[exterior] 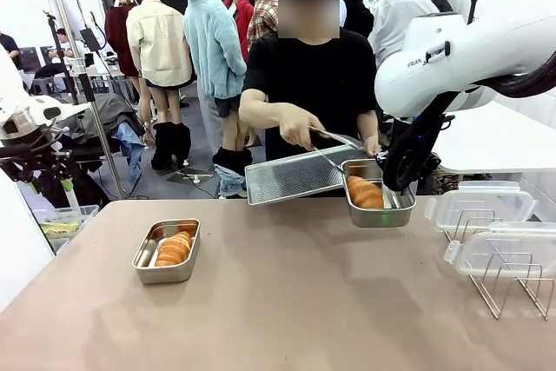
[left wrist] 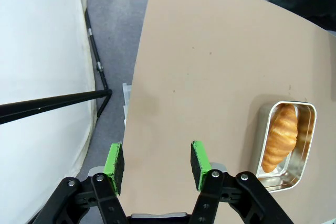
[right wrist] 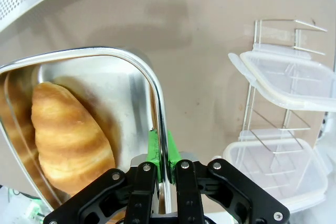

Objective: Place the bread in airtight containers.
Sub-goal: Once an object is inside an Airtight Container , place the container in the center of the table.

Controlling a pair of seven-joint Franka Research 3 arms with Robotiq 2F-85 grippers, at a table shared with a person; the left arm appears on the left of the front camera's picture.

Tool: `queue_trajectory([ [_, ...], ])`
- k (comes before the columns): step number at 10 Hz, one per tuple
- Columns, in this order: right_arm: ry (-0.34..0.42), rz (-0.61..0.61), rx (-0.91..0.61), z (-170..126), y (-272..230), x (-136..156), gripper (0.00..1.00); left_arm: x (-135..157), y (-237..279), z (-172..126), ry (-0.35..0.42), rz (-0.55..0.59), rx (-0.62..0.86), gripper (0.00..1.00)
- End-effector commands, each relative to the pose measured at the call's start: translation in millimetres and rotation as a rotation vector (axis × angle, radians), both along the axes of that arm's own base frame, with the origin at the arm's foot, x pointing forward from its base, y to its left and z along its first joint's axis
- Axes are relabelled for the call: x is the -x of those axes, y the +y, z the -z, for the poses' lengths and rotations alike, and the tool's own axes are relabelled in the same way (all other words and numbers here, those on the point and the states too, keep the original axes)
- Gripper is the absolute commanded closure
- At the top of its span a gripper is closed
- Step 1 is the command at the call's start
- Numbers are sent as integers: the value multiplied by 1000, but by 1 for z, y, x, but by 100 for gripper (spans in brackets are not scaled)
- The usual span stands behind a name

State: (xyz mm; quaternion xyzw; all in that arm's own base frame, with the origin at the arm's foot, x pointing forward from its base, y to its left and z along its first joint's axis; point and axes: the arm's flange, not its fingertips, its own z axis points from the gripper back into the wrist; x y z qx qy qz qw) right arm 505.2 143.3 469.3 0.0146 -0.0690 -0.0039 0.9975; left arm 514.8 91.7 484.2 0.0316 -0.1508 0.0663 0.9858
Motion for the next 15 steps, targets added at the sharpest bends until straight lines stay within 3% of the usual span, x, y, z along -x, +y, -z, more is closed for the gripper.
queue_trajectory([
  [1, -11, -8, -2, 0, 0, 0, 100, 0, -2, -2, -3, -20, -15, 33],
  [15, -11, -8, -2, 0, 0, 0, 100, 0, -2, -2, -3, -20, -15, 33],
])
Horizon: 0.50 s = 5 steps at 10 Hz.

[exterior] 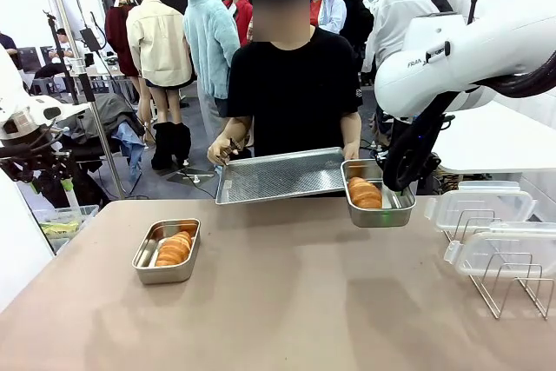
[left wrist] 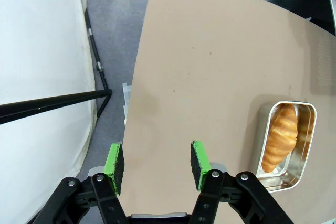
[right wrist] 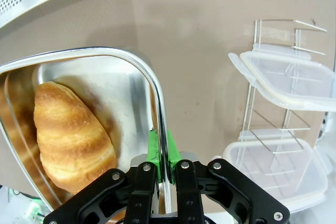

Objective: Place the bread in airtight containers.
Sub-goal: Once an object is inside an Airtight Container , place the container in the center of the table.

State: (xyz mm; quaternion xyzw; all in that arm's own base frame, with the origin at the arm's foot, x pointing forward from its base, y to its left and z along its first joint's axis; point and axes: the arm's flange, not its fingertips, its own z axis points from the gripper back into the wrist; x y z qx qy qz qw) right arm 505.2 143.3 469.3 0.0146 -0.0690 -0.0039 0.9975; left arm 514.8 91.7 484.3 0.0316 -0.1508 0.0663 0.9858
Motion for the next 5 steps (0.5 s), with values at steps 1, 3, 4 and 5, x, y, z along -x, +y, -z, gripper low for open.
queue_trajectory([
  [1, -11, -8, -2, 0, 0, 0, 100, 0, -2, -2, -3, -20, -15, 33],
  [3, -11, -8, -2, 0, 0, 0, 100, 0, -2, -2, -3, -20, -15, 33],
  [4, -11, -8, -2, 0, 0, 0, 100, 0, -2, -2, -3, -20, -15, 33],
  [5, -11, -8, -2, 0, 0, 0, 100, 0, -2, -2, -3, -20, -15, 33],
])
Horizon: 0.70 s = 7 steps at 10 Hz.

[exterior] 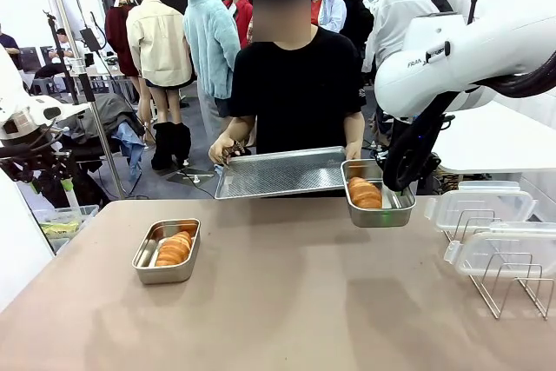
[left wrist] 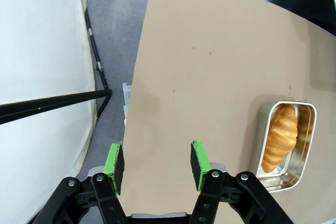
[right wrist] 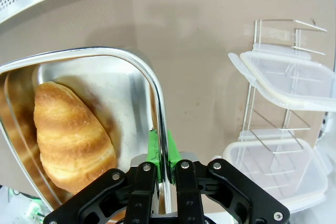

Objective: Place the bread in airtight containers.
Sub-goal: Once an object is inside an Airtight Container , place the container in the center of the table.

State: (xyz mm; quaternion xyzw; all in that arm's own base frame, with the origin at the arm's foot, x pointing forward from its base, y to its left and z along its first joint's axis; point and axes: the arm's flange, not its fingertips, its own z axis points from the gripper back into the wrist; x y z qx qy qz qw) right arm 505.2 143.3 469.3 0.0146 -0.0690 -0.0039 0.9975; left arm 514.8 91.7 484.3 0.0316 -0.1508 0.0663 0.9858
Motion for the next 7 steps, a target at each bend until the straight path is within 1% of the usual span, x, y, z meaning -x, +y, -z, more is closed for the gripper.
queue_trajectory([
  [1, 0, 0, 0, 0, 0, 0, 100, 0, -2, -2, -3, -20, -15, 33],
  [2, -2, 26, 13, 7, 3, -2, 100, 0, -2, -2, -3, -20, -15, 33],
  [4, -5, 3, 31, 24, 10, -3, 100, 0, -2, -2, -3, -20, -15, 33],
  [6, -33, -7, 15, 44, 16, -7, 100, 0, -2, -2, -3, -20, -15, 33],
  [7, -22, -6, 0, 58, 17, -10, 100, 0, -2, -2, -3, -20, -15, 33],
])
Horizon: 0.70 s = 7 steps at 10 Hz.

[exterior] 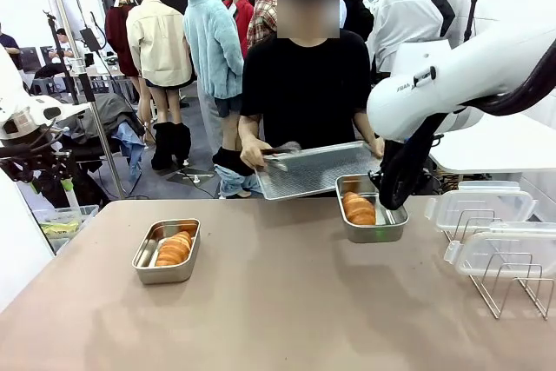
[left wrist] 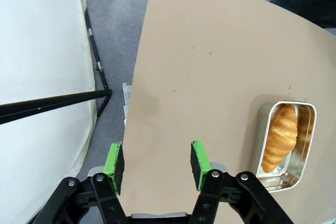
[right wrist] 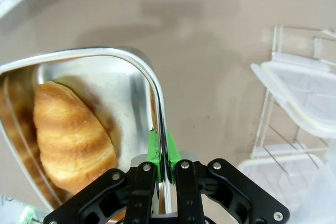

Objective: Place the bread in airtight containers.
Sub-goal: Once an object is inside an Airtight Container , place the container in the center of the table.

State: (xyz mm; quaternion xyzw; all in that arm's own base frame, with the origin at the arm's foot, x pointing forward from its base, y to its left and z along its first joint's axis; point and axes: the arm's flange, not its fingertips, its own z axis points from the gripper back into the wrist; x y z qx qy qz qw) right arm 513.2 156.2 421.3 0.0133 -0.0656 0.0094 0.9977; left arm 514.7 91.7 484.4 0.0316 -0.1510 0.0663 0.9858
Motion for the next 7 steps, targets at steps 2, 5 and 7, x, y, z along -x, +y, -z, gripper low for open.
queue_trajectory([
  [2, -33, 50, 14, 35, 0, -7, 100, 0, -2, -2, -3, -20, -15, 33],
  [5, -3, 61, -2, 70, -4, -6, 100, 0, -2, -2, -3, -20, -15, 33],
  [7, 11, 55, -1, 79, -3, -5, 100, 0, -2, -2, -3, -20, -15, 33],
])
